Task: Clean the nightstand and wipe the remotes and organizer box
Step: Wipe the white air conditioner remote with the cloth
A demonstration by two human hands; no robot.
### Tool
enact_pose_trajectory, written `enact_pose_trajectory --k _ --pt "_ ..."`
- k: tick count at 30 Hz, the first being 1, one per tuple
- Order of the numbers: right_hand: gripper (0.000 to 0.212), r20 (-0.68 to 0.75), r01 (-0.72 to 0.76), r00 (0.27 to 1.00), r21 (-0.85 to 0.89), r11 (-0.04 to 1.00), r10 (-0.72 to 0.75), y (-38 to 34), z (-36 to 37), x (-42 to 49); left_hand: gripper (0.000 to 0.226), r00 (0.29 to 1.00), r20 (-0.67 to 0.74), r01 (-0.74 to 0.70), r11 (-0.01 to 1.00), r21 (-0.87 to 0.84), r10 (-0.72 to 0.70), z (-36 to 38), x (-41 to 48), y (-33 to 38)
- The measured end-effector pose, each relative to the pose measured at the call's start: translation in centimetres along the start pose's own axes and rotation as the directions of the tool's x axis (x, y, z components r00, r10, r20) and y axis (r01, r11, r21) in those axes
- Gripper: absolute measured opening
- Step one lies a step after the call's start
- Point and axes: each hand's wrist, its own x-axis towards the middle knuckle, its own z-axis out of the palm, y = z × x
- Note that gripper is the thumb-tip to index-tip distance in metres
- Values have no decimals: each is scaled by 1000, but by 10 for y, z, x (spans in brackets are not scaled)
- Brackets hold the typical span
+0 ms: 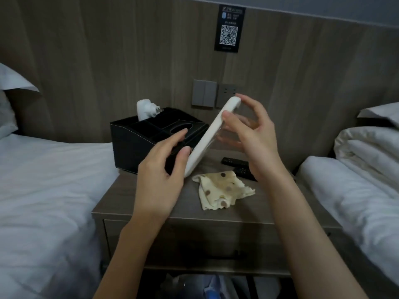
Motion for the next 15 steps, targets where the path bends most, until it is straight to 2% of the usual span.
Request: enact_pose_trajectory --k 3,7,15 --pt "39 37 -46 998 -26 999 47 -1 -11 -8 41 978 201 87 988 -128 -60 10 -2 7" --pt "41 51 -107 993 -44 993 110 1 -20 -16 45 906 417 178 962 -207 -78 19 -5 6" --pt "39 178 -95 976 -189 977 129 13 -37 -15 48 865 469 331 905 -268 -178 26 -12 0"
